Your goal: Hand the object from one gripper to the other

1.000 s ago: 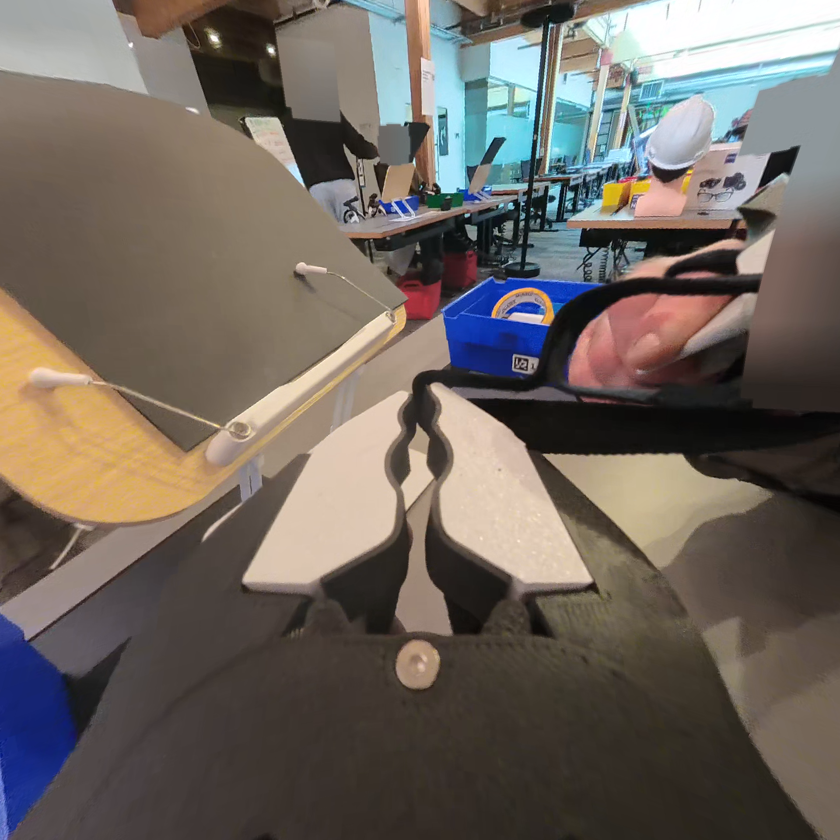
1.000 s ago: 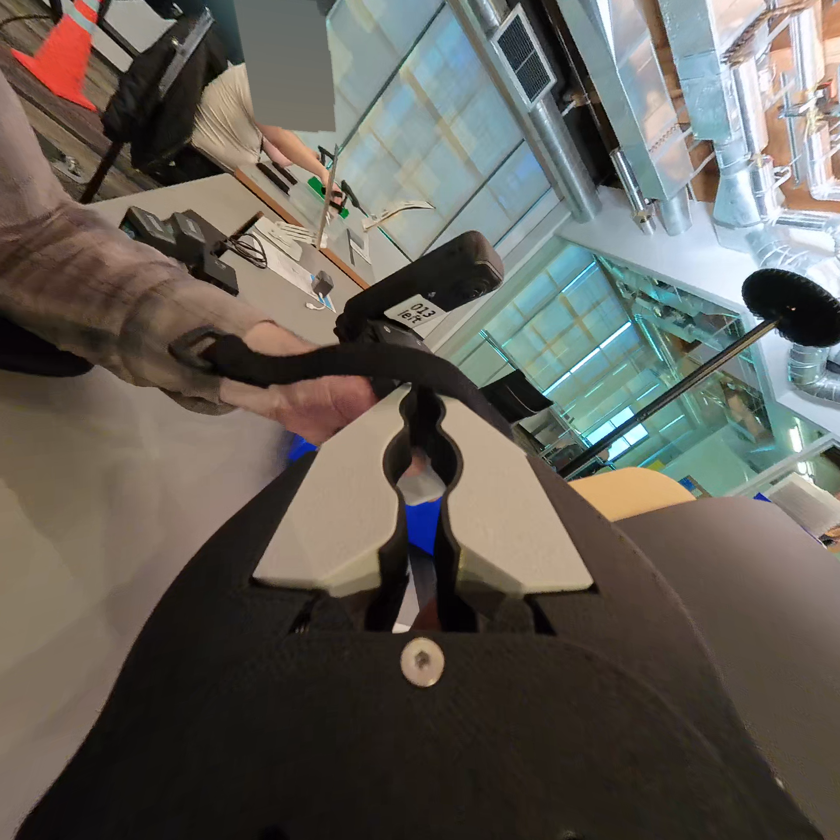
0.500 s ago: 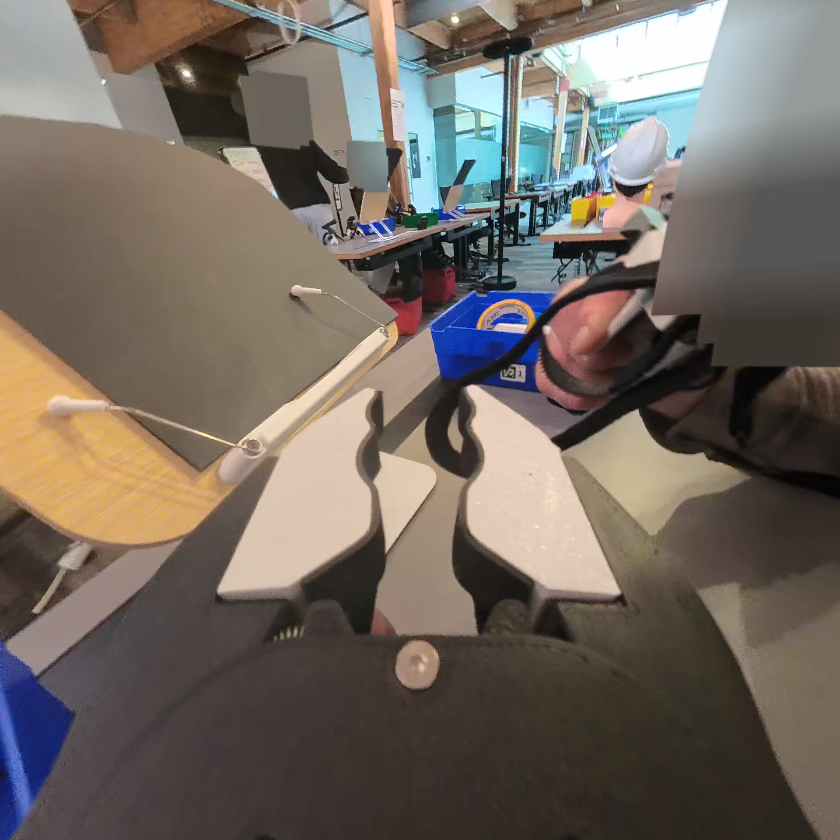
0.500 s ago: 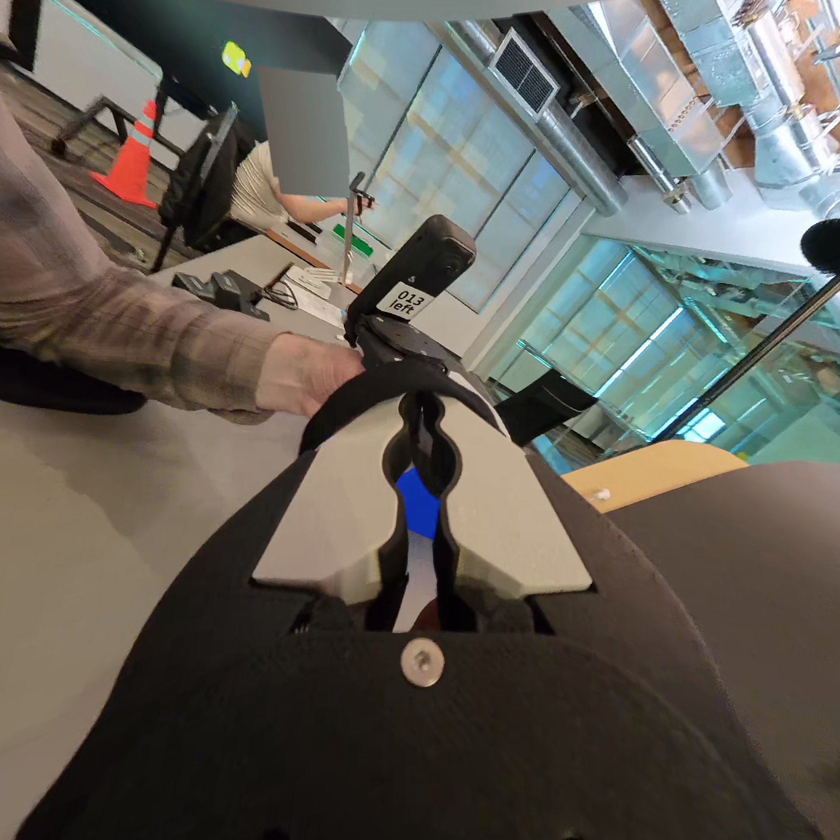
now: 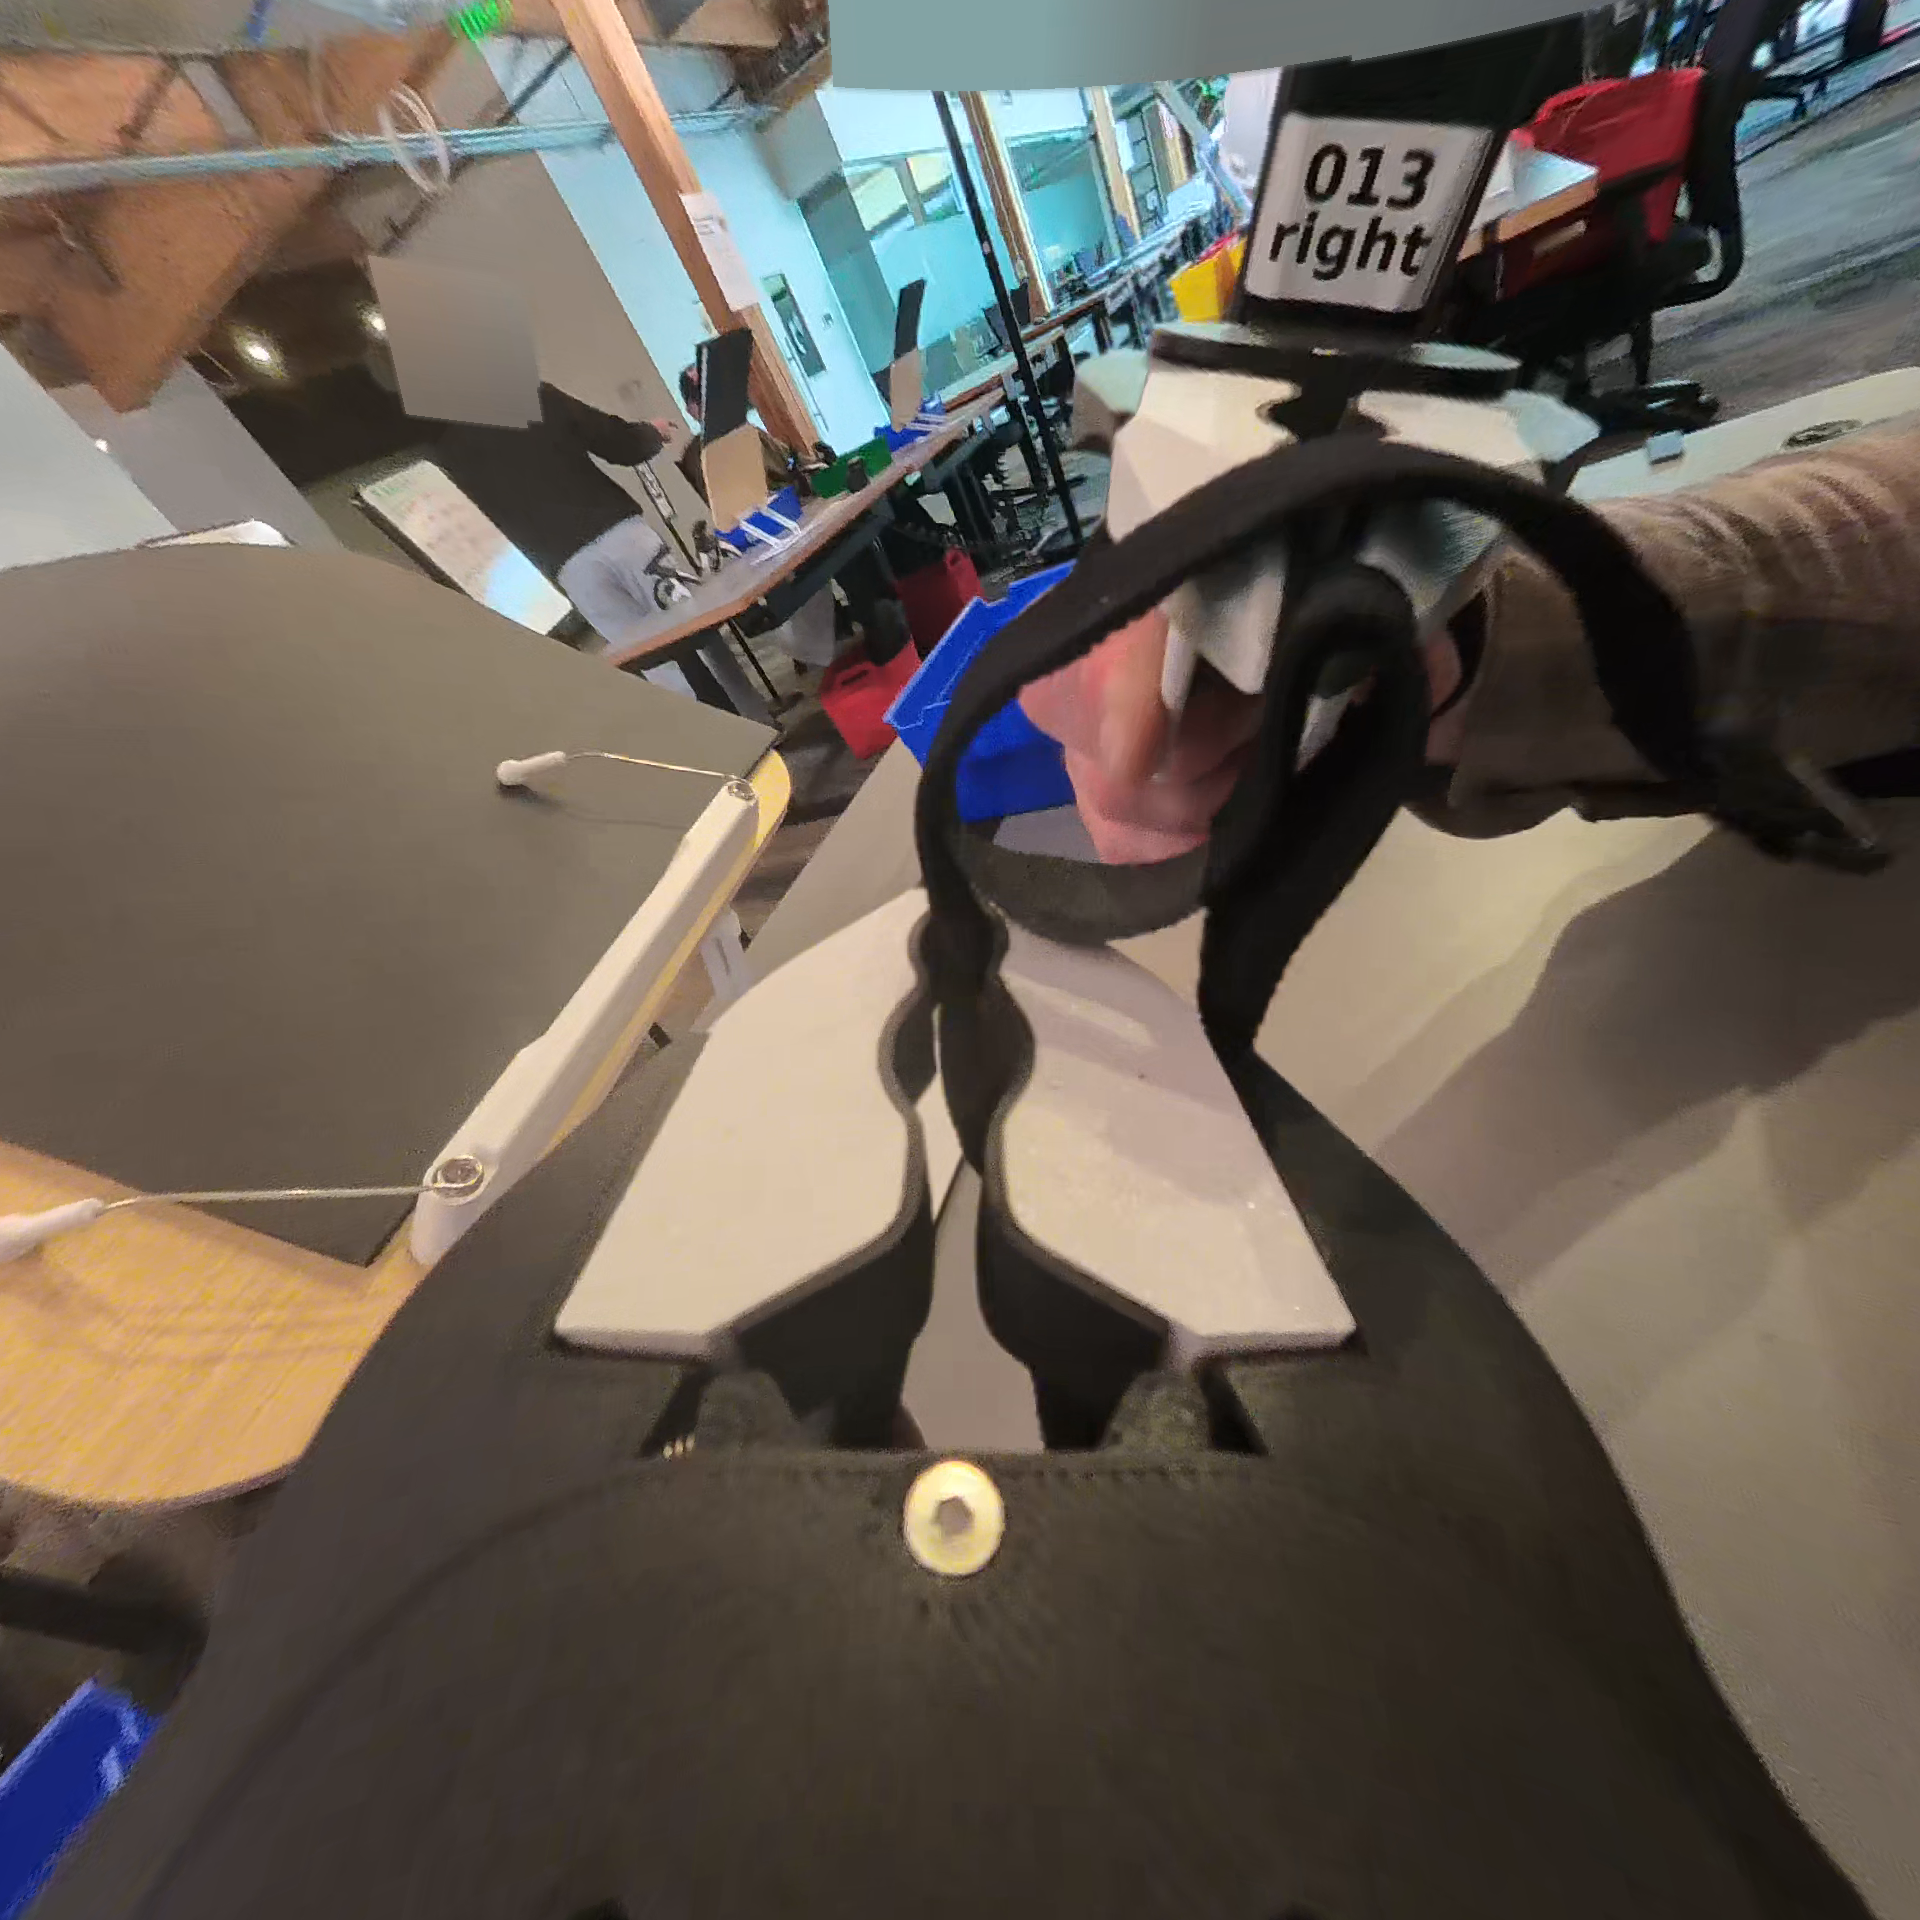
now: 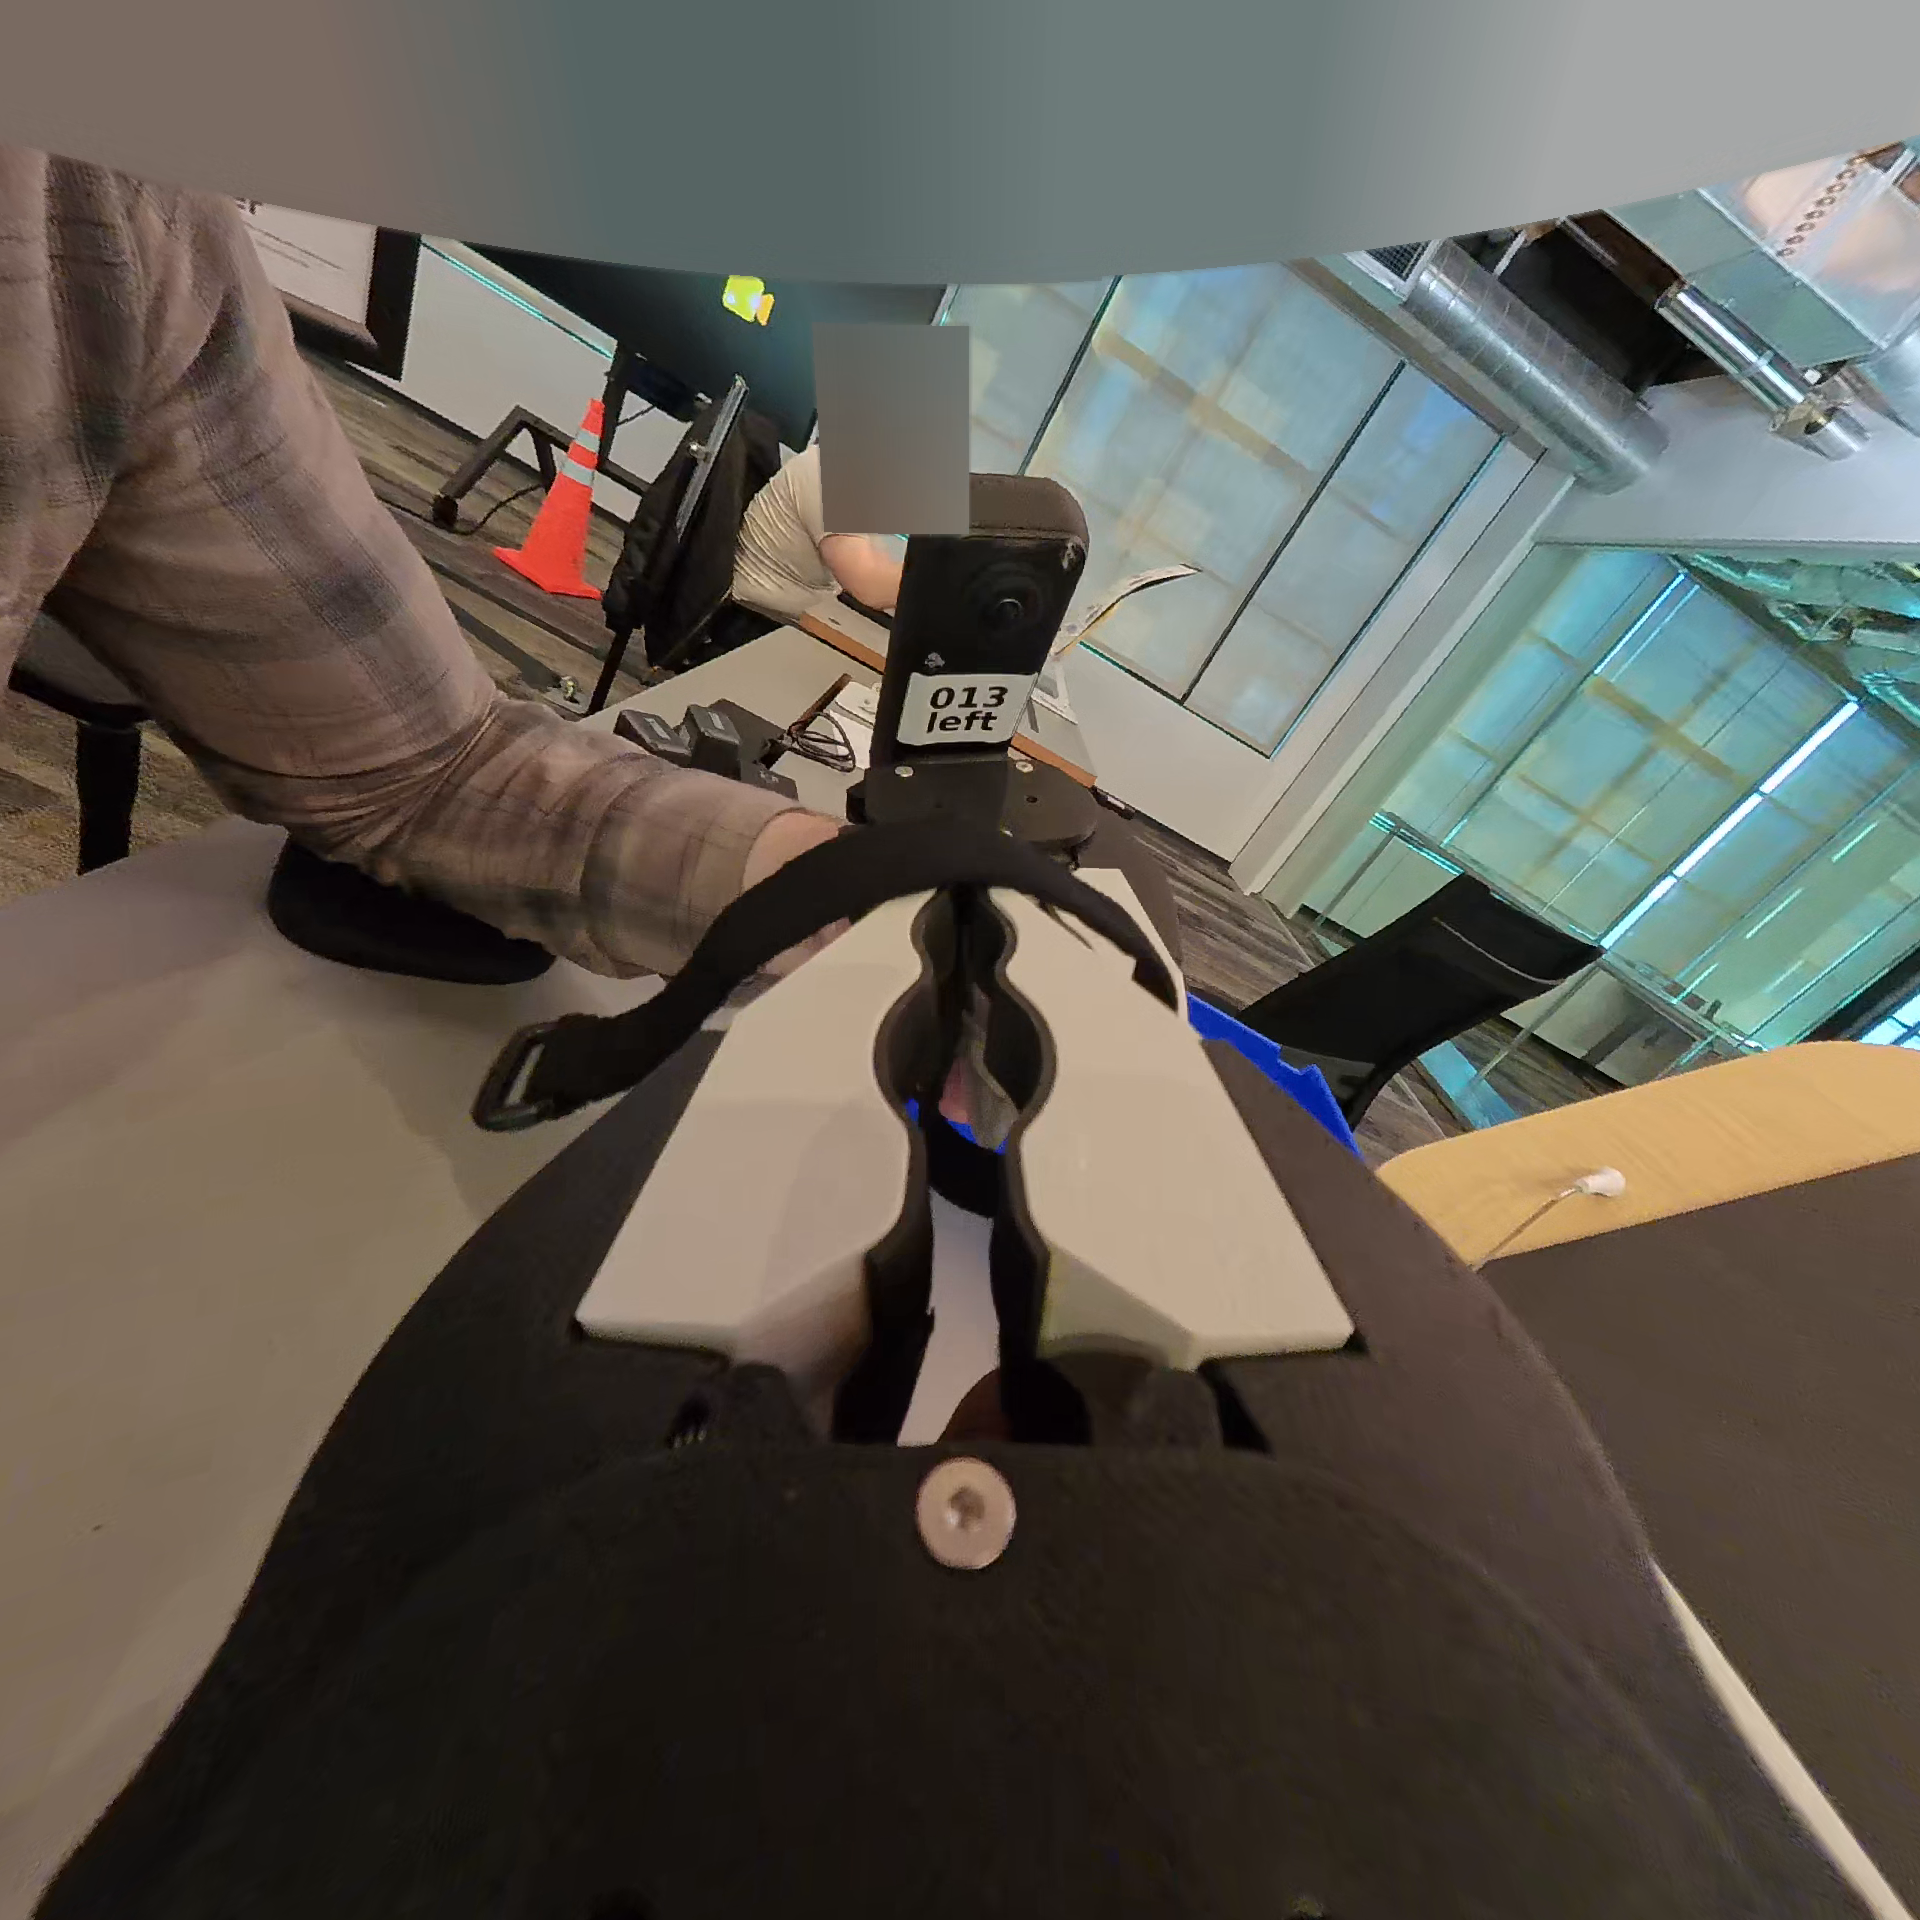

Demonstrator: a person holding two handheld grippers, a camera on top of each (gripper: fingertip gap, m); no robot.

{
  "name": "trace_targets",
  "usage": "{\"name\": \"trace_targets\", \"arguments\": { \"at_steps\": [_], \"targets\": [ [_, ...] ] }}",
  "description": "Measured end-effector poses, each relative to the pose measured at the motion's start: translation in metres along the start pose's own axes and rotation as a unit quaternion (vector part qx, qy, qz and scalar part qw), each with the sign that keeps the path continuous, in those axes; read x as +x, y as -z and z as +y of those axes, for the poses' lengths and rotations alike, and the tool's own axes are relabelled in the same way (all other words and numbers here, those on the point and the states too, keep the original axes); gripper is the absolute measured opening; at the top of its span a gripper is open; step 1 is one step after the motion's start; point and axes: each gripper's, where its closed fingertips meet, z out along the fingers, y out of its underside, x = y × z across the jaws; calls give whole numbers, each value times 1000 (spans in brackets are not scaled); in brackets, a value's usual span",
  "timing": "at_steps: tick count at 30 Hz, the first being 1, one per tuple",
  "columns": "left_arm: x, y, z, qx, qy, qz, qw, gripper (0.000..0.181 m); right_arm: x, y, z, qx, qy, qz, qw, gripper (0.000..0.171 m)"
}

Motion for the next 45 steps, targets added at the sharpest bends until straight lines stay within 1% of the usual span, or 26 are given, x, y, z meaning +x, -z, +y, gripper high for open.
{"name": "trace_targets", "arguments": {
  "at_steps": [1, 4, 5, 7, 8, 9, 10, 11, 12, 15, 20, 22, 26, 28, 31, 32, 33, 35, 36, 38, 40, 44, 45],
  "targets": [
    [-1, 0, 0, -1, 1, -2, 1000, 1, 0, 0, -1, 3, -2, -1, 1000, 0],
    [-18, 1, 5, -20, 18, -52, 998, 1, 1, -1, 0, 0, 3, 8, 1000, 0],
    [-27, 2, 8, -25, 26, -80, 996, 1, 1, -2, -2, 3, 9, 15, 1000, 0],
    [-52, 9, 25, -68, 48, -148, 986, 1, -8, -7, -19, 34, 7, 3, 999, 0],
    [-63, 14, 31, -63, 77, -163, 982, 1, -12, -13, -21, 22, 11, 7, 1000, 0],
    [-69, 17, 33, -47, 129, -160, 978, 1, -18, -21, -12, -16, 42, 11, 999, 0],
    [-70, 19, 33, -48, 131, -158, 977, 1, -25, -28, -6, -36, 64, 6, 997, 0],
    [-71, 20, 31, -55, 112, -170, 978, 1, -28, -30, -4, -36, 61, 2, 997, 0],
    [-71, 20, 28, -51, 120, -169, 977, 1, -29, -30, -6, -26, 54, 0, 998, 0],
    [-76, 24, 30, -16, 175, -152, 973, 1, -17, -21, -8, -30, 61, 14, 998, 0],
    [-76, 25, 30, -26, 189, -137, 972, 1, 12, 0, -10, -34, 93, 68, 993, 0],
    [-69, 20, 35, -32, 213, -109, 970, 1, 21, 8, -14, -41, 119, 89, 988, 0],
    [-59, 11, 43, -44, 231, -90, 968, 1, 33, 22, -17, -64, 156, 116, 979, 0],
    [-59, 10, 43, -39, 242, -89, 966, 1, 30, 25, -17, -75, 168, 102, 978, 0],
    [-64, 14, 36, -15, 250, -94, 964, 0, 8, 24, -10, -104, 161, 30, 981, 0],
    [-67, 16, 35, -15, 239, -103, 965, 1, -2, 25, -3, -123, 146, -5, 981, 1],
    [-71, 19, 33, -14, 221, -119, 968, 1, -12, 26, 3, -138, 134, -36, 981, 8],
    [-74, 23, 27, -17, 177, -135, 975, 1, -18, 30, 6, -159, 107, -60, 980, 33],
    [-74, 25, 21, -11, 149, -142, 979, 0, -13, 32, 4, -160, 98, -51, 981, 40],
    [-73, 28, 9, -6, 100, -153, 983, 1, 5, 34, -4, -134, 62, -9, 989, 33],
    [-69, 29, 0, -2, 54, -164, 985, 0, 24, 34, 2, -130, 11, 28, 991, 33],
    [-63, 26, -7, -25, -25, -187, 982, 0, 27, 18, 19, -119, -75, 33, 990, 35],
    [-60, 24, -8, -30, -41, -188, 981, 0, 26, 12, 26, -122, -94, 34, 987, 39]
  ]
}}
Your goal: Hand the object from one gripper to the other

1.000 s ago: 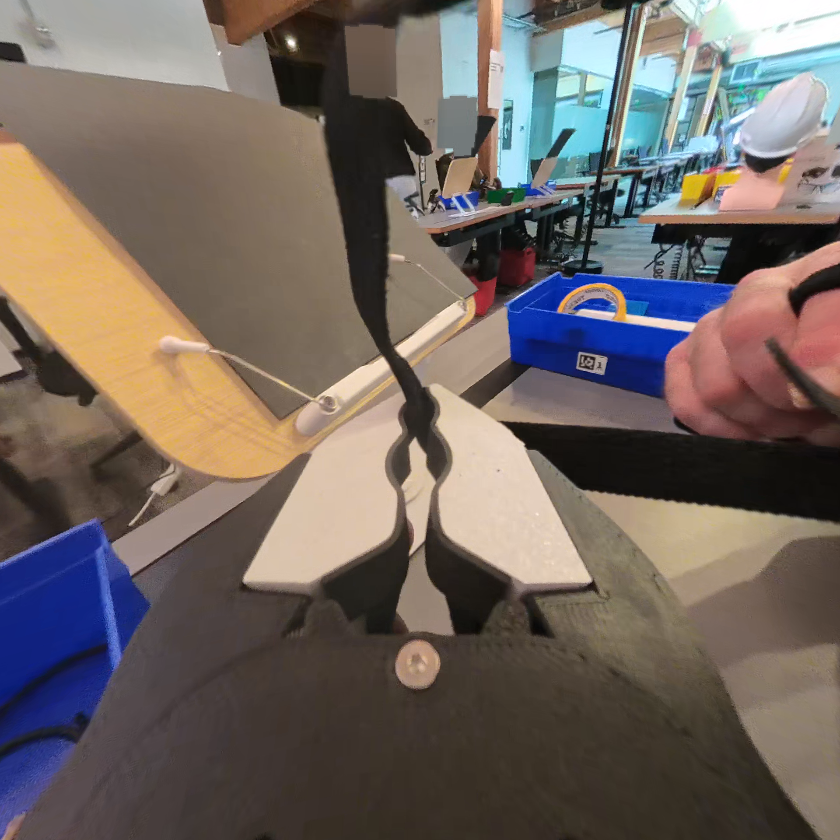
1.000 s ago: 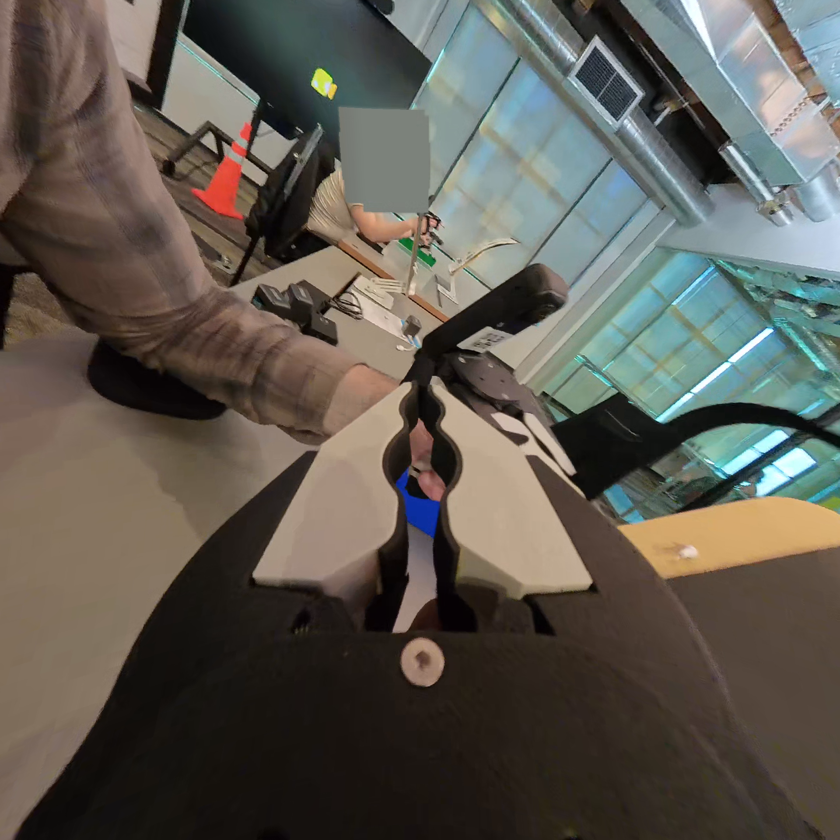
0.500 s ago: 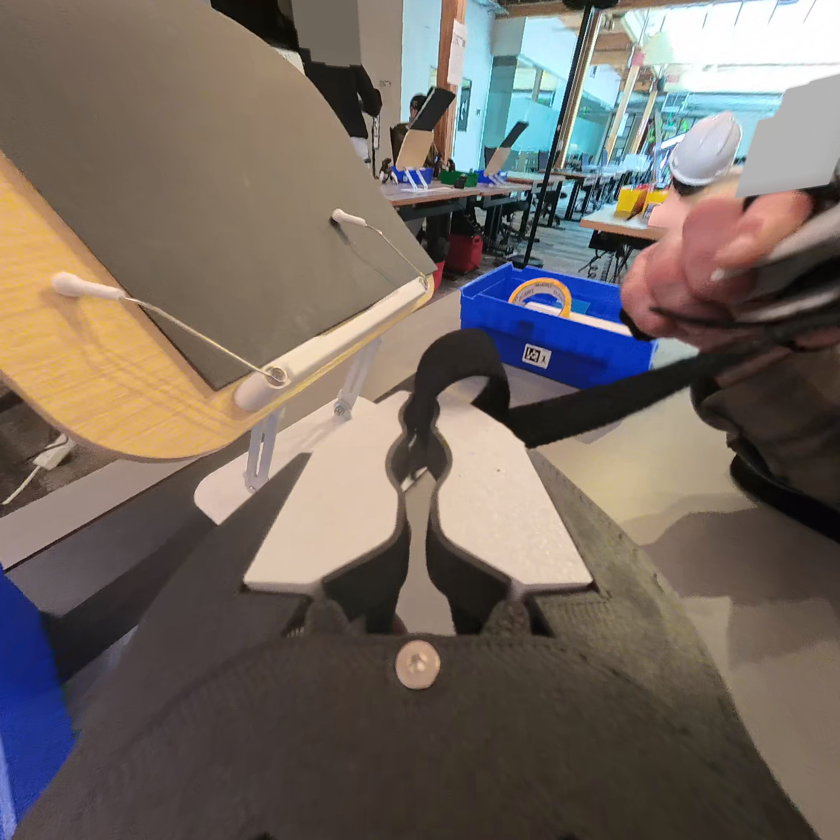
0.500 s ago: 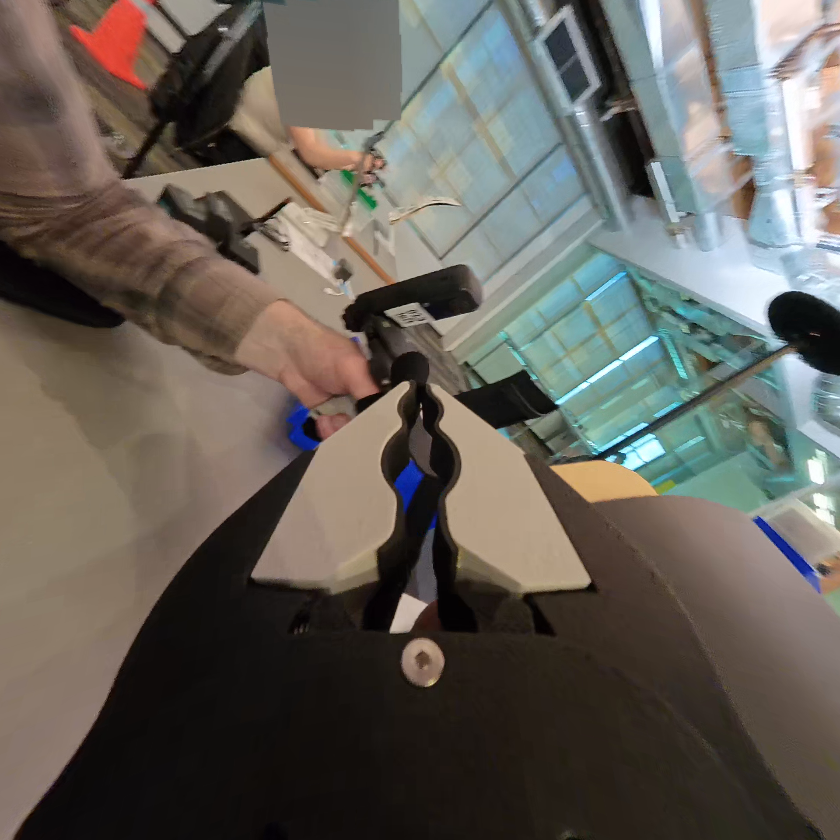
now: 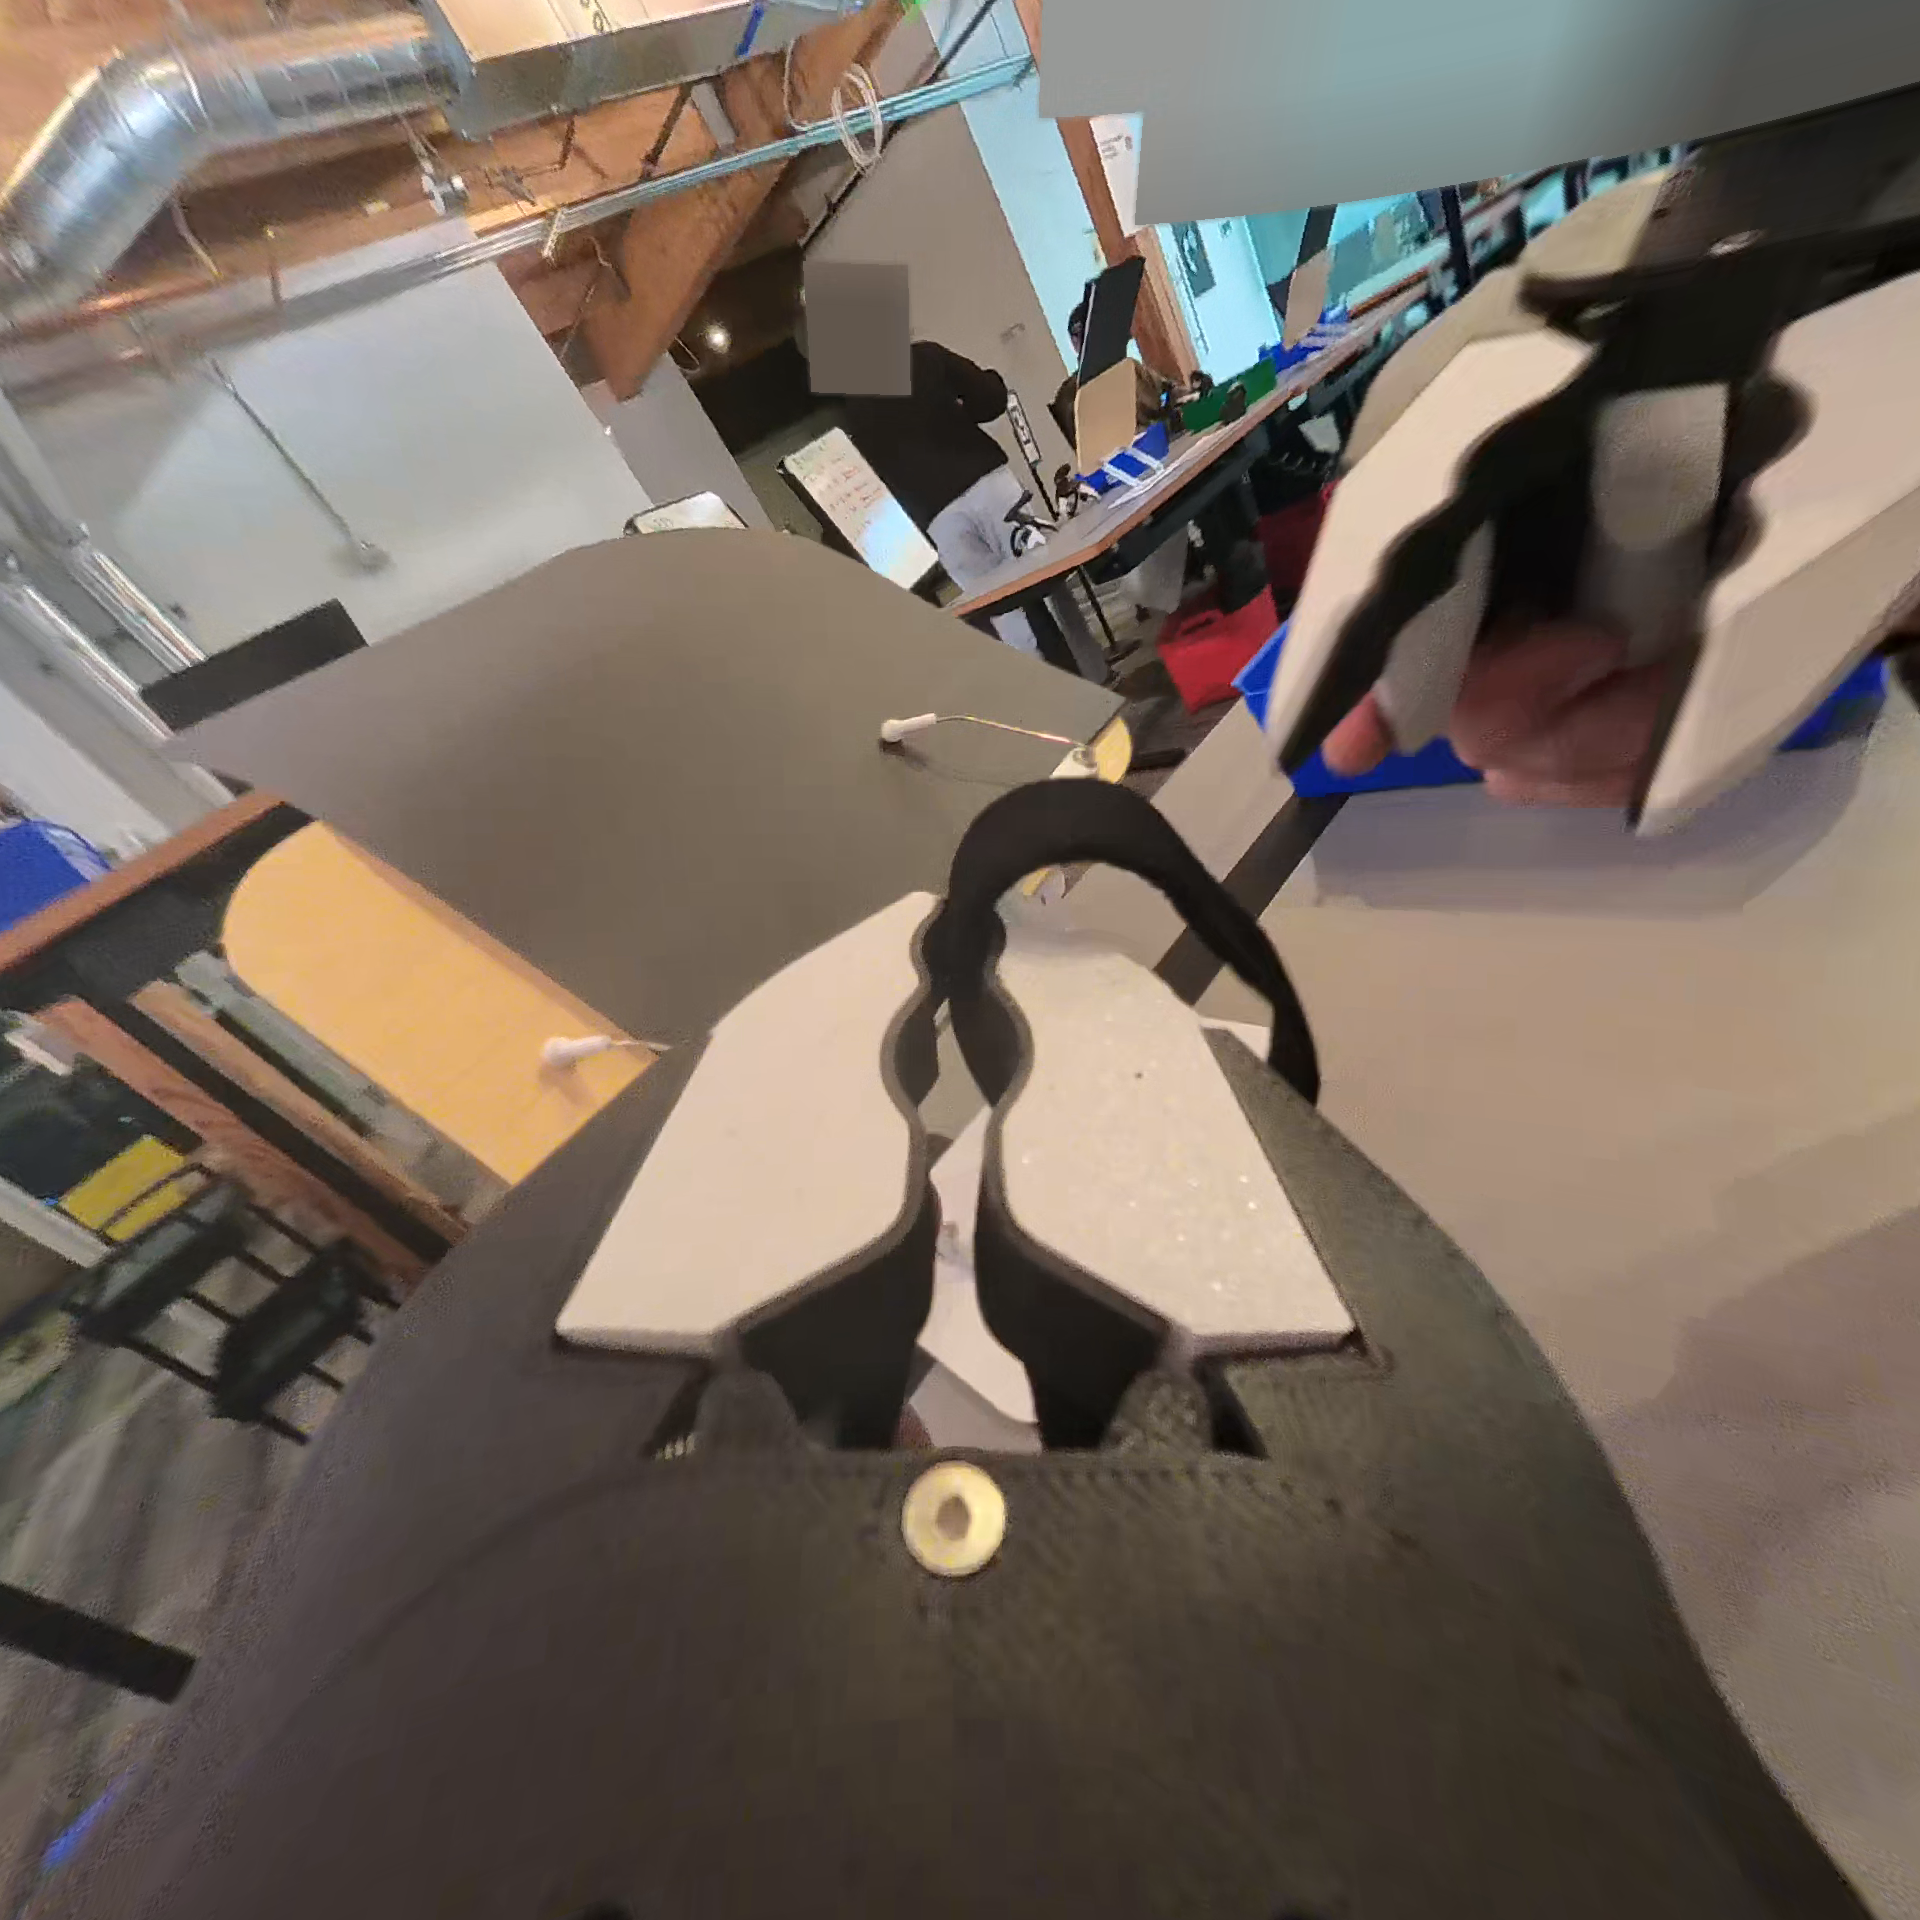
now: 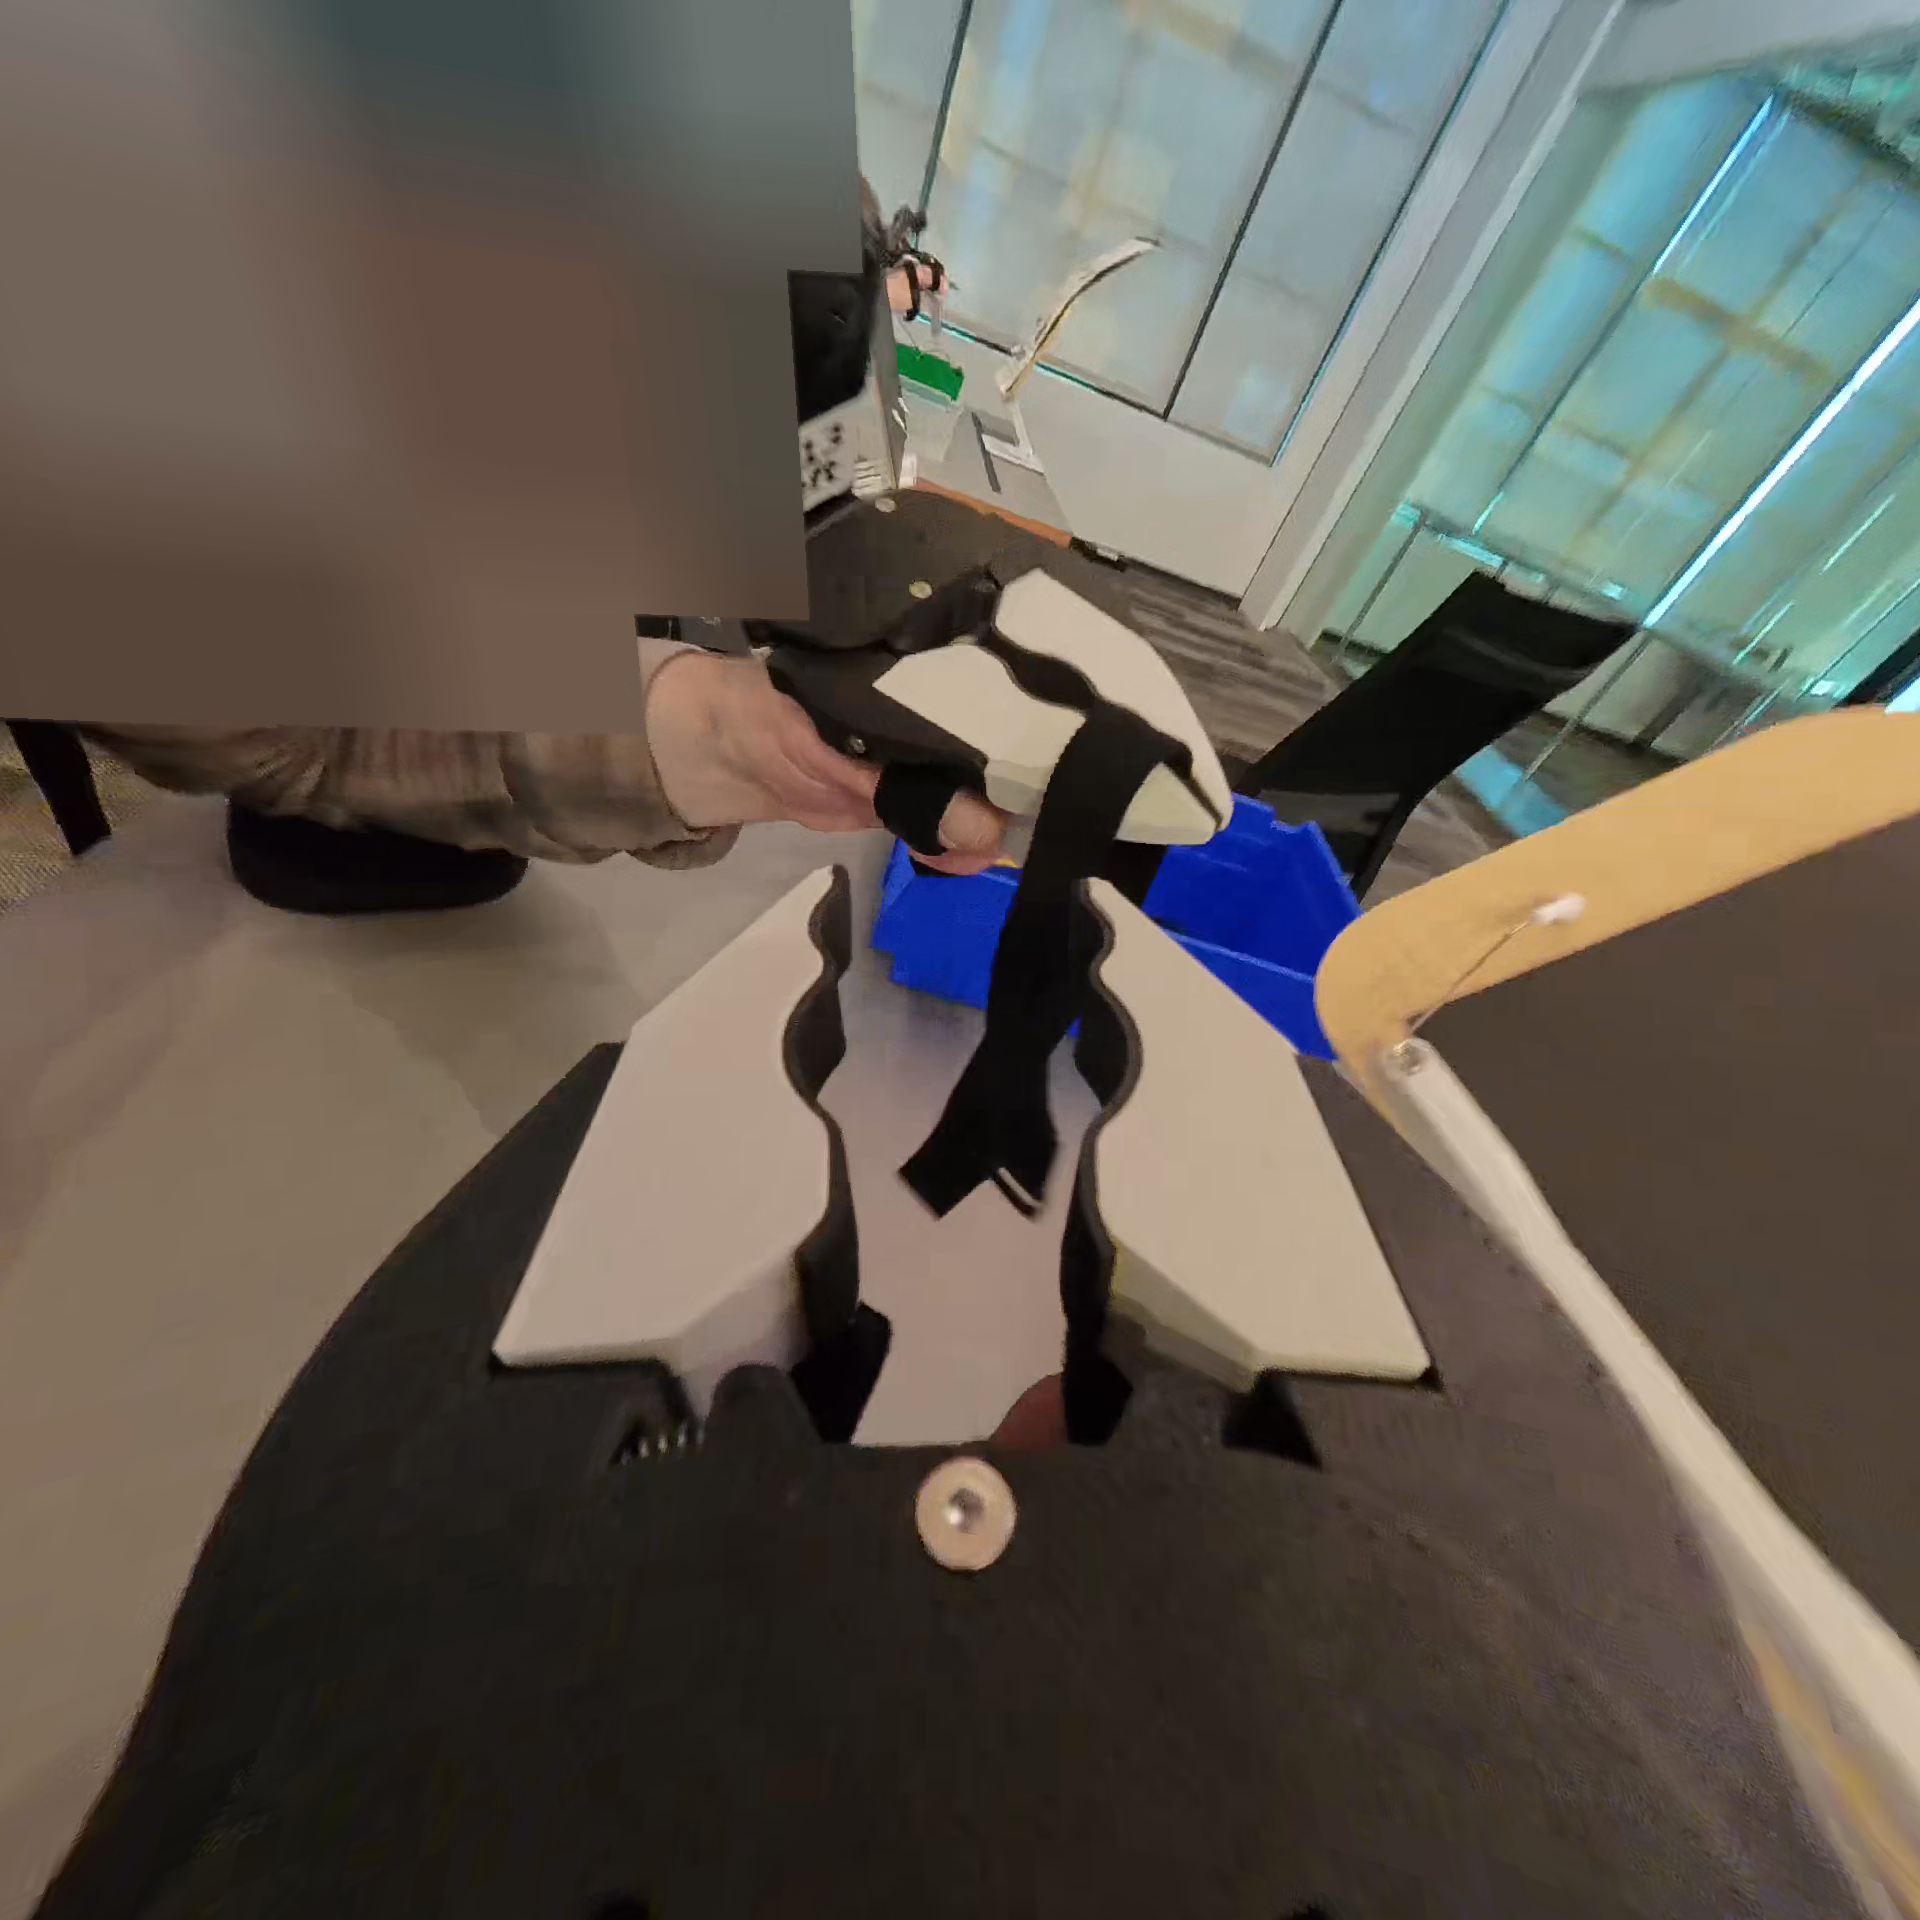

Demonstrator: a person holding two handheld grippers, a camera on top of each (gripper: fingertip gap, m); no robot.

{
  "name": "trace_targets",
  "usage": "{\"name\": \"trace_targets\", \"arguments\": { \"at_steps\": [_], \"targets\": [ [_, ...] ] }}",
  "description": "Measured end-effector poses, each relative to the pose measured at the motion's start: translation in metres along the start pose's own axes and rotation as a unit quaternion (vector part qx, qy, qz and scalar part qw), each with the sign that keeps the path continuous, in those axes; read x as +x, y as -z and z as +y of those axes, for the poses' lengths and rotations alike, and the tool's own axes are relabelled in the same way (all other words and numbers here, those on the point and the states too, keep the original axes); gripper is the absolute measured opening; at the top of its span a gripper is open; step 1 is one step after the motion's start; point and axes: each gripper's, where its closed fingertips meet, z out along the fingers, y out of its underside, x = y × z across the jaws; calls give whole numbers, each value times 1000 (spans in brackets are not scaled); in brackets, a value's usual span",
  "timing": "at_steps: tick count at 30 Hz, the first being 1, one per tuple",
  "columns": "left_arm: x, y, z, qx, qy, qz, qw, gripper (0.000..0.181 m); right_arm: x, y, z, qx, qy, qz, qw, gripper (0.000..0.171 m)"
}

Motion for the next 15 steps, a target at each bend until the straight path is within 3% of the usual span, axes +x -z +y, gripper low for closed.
{"name": "trace_targets", "arguments": {
  "at_steps": [4, 10, 15],
  "targets": [
    [11, 0, -7, 3, -45, 1, 999, 0, 7, -21, 20, -21, -3, 41, 999, 43],
    [15, 4, -16, 23, -68, 11, 997, 0, 20, -16, 8, 16, -26, 75, 997, 42],
    [27, 4, -19, 27, -94, 29, 995, 0, 16, -17, 8, 38, -60, 48, 996, 39]
  ]
}}
